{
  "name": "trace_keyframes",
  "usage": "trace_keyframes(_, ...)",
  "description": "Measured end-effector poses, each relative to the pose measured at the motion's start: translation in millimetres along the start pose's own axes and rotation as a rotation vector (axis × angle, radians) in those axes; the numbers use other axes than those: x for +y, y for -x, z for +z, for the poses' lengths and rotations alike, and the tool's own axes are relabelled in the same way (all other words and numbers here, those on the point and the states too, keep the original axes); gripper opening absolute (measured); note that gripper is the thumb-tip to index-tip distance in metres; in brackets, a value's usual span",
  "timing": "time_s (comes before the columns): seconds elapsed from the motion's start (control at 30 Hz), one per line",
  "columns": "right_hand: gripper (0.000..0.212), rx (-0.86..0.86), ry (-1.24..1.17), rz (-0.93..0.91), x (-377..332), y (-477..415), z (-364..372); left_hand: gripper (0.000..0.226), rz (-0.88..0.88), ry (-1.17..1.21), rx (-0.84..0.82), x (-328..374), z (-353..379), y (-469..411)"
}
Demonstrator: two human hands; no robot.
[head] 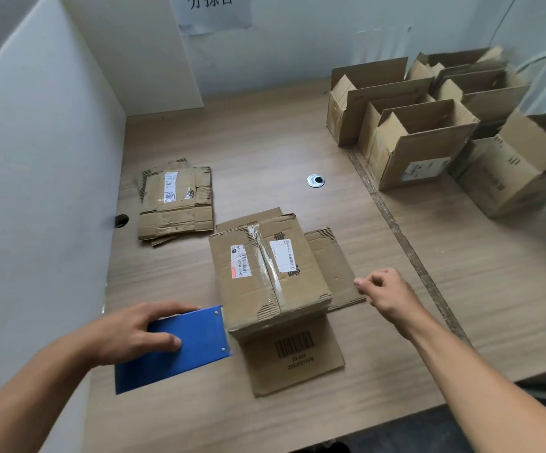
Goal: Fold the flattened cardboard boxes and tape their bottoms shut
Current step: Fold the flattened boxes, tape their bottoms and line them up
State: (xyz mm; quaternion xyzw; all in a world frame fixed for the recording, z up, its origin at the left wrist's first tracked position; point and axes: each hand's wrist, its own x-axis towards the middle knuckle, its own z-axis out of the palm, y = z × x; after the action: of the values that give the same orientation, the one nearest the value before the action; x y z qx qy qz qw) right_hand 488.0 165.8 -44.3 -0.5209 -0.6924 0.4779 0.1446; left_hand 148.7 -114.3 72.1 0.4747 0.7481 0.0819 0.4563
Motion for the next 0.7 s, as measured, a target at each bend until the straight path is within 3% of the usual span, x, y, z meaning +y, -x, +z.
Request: trace_keyframes(0.7, 0.037, -0.123, 0.174, 0.144, 1.2, -13.0, 15.2, 0.046, -0.203, 0.076, -0.057, -15.6, 1.6, -25.7)
